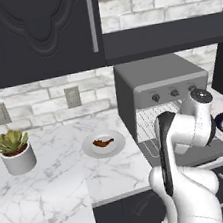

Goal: Open the toaster oven door. Place the baguette on the top rack in the toaster oven and place the chicken drumstick on the bottom rack.

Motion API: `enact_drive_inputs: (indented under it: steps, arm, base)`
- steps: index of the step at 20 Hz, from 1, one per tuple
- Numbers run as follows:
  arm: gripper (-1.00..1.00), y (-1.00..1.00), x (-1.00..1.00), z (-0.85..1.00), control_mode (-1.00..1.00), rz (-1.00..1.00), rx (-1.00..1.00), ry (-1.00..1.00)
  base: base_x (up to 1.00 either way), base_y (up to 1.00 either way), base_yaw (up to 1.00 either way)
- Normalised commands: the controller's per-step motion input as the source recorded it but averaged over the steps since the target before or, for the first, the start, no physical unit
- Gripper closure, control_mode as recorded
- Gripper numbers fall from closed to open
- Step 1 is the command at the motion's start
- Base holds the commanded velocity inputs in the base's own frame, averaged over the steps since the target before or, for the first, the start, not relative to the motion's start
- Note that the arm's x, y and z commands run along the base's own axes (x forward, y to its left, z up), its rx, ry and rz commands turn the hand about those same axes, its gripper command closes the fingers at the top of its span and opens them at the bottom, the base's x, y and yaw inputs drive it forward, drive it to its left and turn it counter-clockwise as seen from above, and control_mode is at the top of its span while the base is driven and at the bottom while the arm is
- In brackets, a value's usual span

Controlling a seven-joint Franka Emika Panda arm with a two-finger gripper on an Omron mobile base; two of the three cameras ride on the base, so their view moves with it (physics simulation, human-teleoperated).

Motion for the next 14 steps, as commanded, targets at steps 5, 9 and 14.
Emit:
enact_drive_inputs:
  steps: [5,9,14]
  arm:
    - [-1.0,1.0,-0.14,0.07,-1.0,0.11,-0.33,-0.02]
    - [-1.0,1.0,-0.12,-0.02,-1.0,0.03,-0.24,0.07]
    - [-1.0,1.0,0.04,-0.05,-1.0,0.0,-0.2,0.22]
  base:
    - [0.0,0.0,0.0]
    - [0.0,0.0,0.0]
    - [0.0,0.0,0.0]
